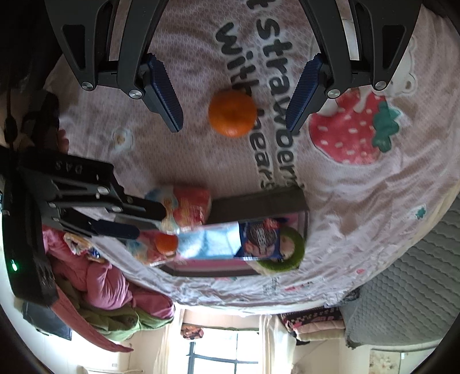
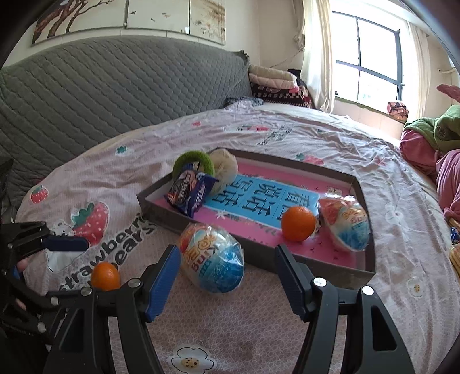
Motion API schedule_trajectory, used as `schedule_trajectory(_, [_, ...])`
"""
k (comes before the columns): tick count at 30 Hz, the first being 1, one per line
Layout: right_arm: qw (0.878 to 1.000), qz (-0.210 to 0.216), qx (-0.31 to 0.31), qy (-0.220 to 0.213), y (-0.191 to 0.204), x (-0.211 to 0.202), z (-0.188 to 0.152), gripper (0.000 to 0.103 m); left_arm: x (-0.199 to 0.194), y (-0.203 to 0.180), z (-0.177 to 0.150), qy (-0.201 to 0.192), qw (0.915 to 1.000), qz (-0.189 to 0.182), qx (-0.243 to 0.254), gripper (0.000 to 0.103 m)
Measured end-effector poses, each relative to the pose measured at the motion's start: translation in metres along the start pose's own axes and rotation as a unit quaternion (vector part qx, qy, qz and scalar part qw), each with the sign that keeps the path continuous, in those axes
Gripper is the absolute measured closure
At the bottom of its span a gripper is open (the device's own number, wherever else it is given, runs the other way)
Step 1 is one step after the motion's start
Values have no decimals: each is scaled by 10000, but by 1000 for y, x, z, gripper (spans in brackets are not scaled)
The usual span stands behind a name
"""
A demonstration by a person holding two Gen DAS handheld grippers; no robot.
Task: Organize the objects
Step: 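Move the left tool to an orange on the bed while the right tool approaches the large Kinder egg, then close the left tool on the orange while the right tool grasps the Kinder egg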
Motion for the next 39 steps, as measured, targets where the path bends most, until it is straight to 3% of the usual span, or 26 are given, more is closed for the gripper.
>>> schedule_trajectory(10, [9987, 346, 91, 355, -2, 22, 2, 36, 13, 3, -4, 29, 10000, -17, -63, 29])
schedule_trajectory(14, [9983, 373, -67, 440, 6, 28, 4, 36, 19, 4, -4, 89, 9998, -109, -141, 41])
schedule_trajectory(19, [9979, 394, -213, 476, 12, 34, 7, 37, 22, 3, -4, 123, 9995, -218, -193, 48])
schedule_trajectory(26, [9969, 500, -191, 578, 12, 41, 6, 49, 28, 5, -3, 132, 9993, -253, -253, 62])
schedule_trajectory(33, [9972, 510, -180, 510, 12, 38, 7, 50, 28, 5, -2, 93, 9993, -272, -239, 64])
schedule_trajectory(39, [9985, 512, 34, 188, 3, 18, 13, 50, 26, 5, -1, 58, 9992, -296, -259, 64])
Point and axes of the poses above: each gripper's, at about its wrist camera, not at the fingertips, and x roughly the way its jaws point, y to its left, z to its top, the point moved 4 cm from there along x, roughly the way its jaws point, and after that the axes turned 8 degrees about y, right-handed, at the moved point
